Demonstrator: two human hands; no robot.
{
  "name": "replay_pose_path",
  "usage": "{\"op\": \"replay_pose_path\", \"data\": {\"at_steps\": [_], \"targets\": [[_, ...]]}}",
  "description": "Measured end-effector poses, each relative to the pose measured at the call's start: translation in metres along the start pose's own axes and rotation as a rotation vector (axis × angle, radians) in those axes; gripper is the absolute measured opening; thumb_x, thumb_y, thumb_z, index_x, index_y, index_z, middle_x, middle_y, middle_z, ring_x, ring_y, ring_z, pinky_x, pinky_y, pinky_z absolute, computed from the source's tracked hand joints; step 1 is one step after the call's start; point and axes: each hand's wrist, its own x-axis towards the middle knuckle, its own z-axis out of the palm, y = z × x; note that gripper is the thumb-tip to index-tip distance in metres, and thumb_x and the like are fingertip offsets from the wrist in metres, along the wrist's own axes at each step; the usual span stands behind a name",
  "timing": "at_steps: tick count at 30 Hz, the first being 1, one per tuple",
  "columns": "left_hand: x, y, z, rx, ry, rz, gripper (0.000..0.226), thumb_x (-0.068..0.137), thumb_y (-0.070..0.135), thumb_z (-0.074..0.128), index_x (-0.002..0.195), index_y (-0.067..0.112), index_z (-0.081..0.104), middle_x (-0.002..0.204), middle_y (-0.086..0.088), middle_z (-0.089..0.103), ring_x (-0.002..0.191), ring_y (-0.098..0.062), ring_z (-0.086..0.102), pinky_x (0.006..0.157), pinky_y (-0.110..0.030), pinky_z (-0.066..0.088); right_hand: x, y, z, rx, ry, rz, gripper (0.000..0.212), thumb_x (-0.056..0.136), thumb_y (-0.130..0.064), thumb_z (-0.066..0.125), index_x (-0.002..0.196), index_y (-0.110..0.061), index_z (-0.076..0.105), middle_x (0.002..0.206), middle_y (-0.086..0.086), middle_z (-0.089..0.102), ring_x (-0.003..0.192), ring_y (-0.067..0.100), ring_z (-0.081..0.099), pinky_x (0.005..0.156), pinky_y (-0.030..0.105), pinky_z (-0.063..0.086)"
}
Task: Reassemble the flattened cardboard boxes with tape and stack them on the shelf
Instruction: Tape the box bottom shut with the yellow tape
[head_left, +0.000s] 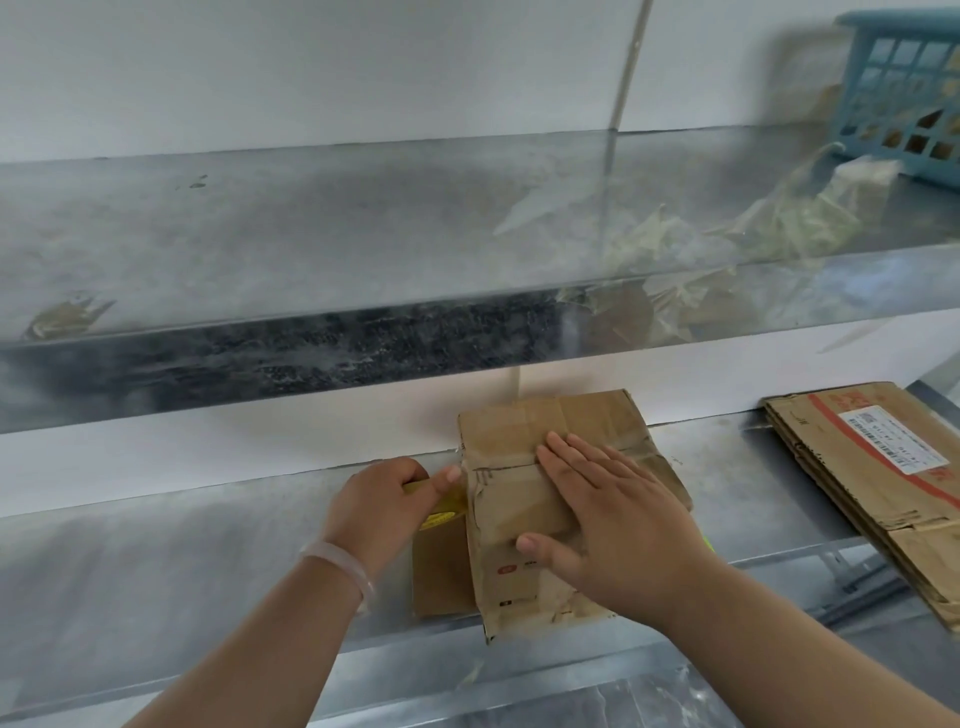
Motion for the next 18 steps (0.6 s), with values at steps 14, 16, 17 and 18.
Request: {"op": "replay_pose_path", "data": {"at_steps": [14,16,17,18], "targets": [[0.002,0.001,-0.002,0.009,0.004,-0.008,0.061,0.081,0.072,0.045,0.072,0.016,0.065,0.064,0.000,0.065,0.064,-0.014,0.060,0.063,-0.032,0.050,0.014,0.015,-0.011,0.131,0.092,0.070,0.087,0.070,-0.086,0.017,0.142,-0.041,0.038,0.149,-0.024,0.032,0.138,0.002,0.024,0.114,0.021,0.011],[0.003,0.001,-0.002,0.017,0.001,-0.007,0.061,0.081,0.072,0.045,0.072,0.016,0.065,0.064,0.000,0.065,0.064,-0.014,0.060,0.063,-0.032,0.050,0.017,0.016,-0.011,0.126,0.081,0.046,0.084,0.073,-0.081,0.016,0.145,-0.041,0.033,0.151,-0.023,0.028,0.140,0.003,0.019,0.112,0.020,0.006],[0.003,0.001,-0.002,0.020,0.001,-0.006,0.061,0.081,0.072,0.045,0.073,0.015,0.065,0.065,0.000,0.065,0.064,-0.014,0.060,0.063,-0.032,0.050,0.018,0.017,-0.010,0.130,0.085,0.042,0.079,0.078,-0.078,0.019,0.145,-0.041,0.033,0.151,-0.023,0.027,0.141,0.003,0.018,0.111,0.020,0.006],[0.003,0.001,-0.002,0.021,0.000,-0.006,0.061,0.081,0.072,0.045,0.074,0.015,0.065,0.065,-0.001,0.066,0.064,-0.014,0.061,0.063,-0.031,0.050,0.020,0.018,-0.009,0.155,0.100,0.051,0.069,0.084,-0.073,0.027,0.143,-0.041,0.038,0.151,-0.023,0.029,0.141,0.004,0.020,0.112,0.020,0.007]]}}
